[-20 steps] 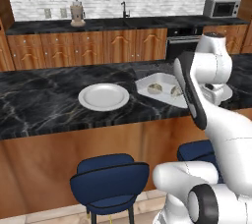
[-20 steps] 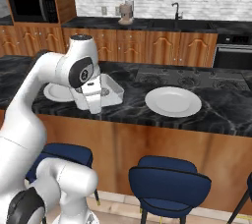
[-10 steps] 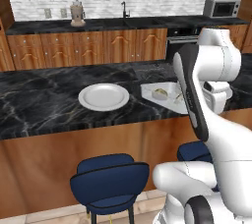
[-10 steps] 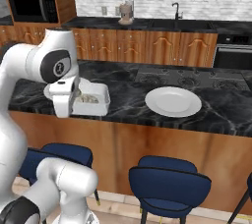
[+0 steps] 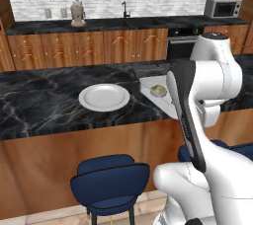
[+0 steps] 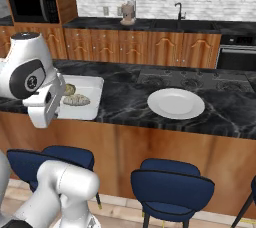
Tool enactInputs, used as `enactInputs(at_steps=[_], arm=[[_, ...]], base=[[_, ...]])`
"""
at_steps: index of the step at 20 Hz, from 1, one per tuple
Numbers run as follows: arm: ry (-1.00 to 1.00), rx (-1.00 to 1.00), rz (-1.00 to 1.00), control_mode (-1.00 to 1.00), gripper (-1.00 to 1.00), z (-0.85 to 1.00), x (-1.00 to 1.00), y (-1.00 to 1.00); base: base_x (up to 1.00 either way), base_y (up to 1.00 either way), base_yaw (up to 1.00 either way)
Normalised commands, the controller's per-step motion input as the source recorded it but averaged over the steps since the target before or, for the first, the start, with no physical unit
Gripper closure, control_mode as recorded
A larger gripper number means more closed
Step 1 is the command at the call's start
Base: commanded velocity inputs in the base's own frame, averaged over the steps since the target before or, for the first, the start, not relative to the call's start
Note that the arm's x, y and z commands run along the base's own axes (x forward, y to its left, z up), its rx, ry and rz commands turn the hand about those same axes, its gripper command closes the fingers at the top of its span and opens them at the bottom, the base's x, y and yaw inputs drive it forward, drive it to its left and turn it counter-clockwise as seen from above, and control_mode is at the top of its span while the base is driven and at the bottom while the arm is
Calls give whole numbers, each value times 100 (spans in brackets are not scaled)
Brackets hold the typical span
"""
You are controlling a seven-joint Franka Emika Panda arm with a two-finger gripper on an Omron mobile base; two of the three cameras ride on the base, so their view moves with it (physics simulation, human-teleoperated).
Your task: Place two dumplings into each of the tupperware containers and then place the containers in the fridge.
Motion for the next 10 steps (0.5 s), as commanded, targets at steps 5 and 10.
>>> enactInputs(at_steps=[5,10], arm=[[0,0,-2,-100,100,4,-11,2],[1,0,0,-100,100,1,-1,4]], base=[[0,0,0],[0,0,0]])
